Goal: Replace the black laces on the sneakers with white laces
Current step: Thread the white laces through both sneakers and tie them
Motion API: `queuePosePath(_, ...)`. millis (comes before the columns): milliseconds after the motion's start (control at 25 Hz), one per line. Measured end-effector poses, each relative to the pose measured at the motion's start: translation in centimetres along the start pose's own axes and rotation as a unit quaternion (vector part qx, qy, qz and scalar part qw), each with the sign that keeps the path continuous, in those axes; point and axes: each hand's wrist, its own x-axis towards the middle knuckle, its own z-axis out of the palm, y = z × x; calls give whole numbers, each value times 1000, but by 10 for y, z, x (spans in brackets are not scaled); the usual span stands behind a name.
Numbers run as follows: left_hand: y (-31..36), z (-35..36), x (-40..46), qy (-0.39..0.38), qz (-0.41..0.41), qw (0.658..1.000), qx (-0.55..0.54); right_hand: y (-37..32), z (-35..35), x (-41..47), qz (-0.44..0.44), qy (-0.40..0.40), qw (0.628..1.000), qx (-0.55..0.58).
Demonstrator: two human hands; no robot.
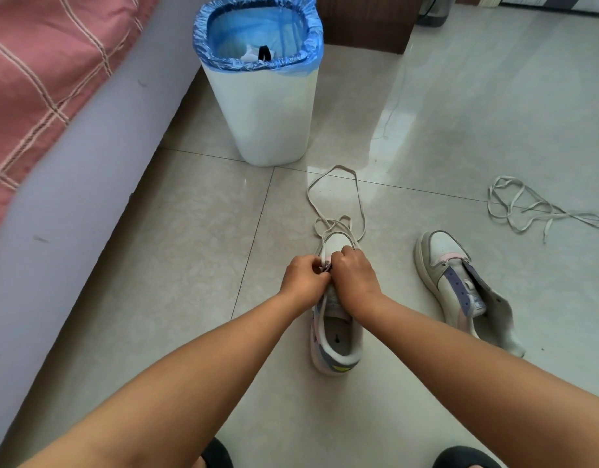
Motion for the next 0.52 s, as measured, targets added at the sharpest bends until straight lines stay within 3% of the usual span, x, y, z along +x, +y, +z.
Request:
queuePosePath(240, -1, 2, -23, -36, 45, 983, 176, -4, -1, -3, -37, -23, 999, -4)
queuePosePath(400, -18, 4, -43, -124, 71, 915, 378, -2, -4, -8, -96, -12, 995, -22)
queuePosePath(520, -20, 17, -48, -106, 2, 924, 366, 0, -7, -6, -132, 0, 990, -54)
